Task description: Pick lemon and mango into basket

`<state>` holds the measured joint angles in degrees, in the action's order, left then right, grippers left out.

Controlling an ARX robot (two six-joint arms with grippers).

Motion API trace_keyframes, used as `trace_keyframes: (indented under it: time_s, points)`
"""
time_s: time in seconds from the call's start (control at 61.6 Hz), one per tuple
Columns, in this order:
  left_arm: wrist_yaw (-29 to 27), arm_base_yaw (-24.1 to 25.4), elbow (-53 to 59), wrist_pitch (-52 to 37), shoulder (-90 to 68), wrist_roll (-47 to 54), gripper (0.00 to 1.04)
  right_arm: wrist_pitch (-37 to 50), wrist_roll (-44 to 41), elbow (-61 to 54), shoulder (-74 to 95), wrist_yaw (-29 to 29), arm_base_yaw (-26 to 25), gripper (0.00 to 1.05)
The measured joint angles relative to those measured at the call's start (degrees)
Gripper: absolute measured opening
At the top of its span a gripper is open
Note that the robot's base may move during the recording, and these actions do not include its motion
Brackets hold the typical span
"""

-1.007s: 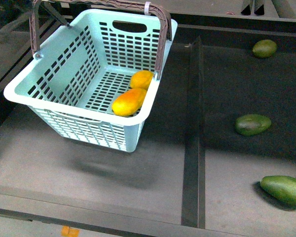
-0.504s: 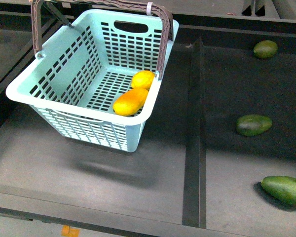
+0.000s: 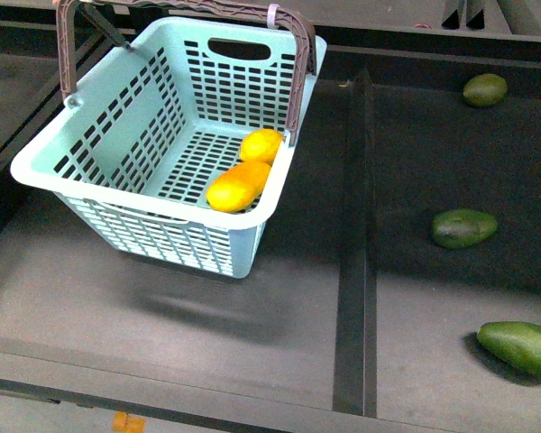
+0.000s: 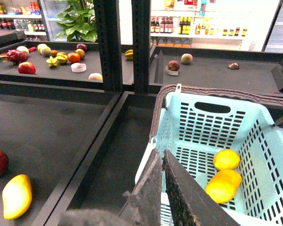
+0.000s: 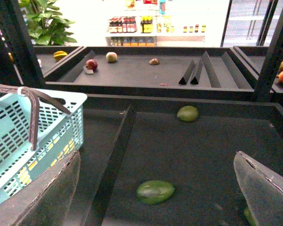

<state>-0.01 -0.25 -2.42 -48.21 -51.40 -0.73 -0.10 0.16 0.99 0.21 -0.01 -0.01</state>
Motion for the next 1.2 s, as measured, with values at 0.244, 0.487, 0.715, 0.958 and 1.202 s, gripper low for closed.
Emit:
trace_keyframes:
  time_s: [0.244,0.487,0.715,0.958,1.202]
  points:
    - [0.00,0.00,1.53,11.41,13.35,0.09,0.03,0.00,0.00,0.00,0.00,0.00,0.00,0.96]
    - [0.00,0.00,1.55,21.16,24.04,0.09,0.03,0.00,0.00,0.00,0.00,0.00,0.00,0.96]
    - [0.00,0.00,1.55,28.15,31.39,0.09,0.03,0.00,0.00,0.00,0.00,0.00,0.00,0.96]
    - [0.00,0.00,1.55,34.03,37.27,0.09,0.03,0.00,0.00,0.00,0.00,0.00,0.00,0.96]
    - [0.00,0.00,1.55,38.32,41.53,0.09,0.03,0.00,0.00,0.00,0.00,0.00,0.00,0.96]
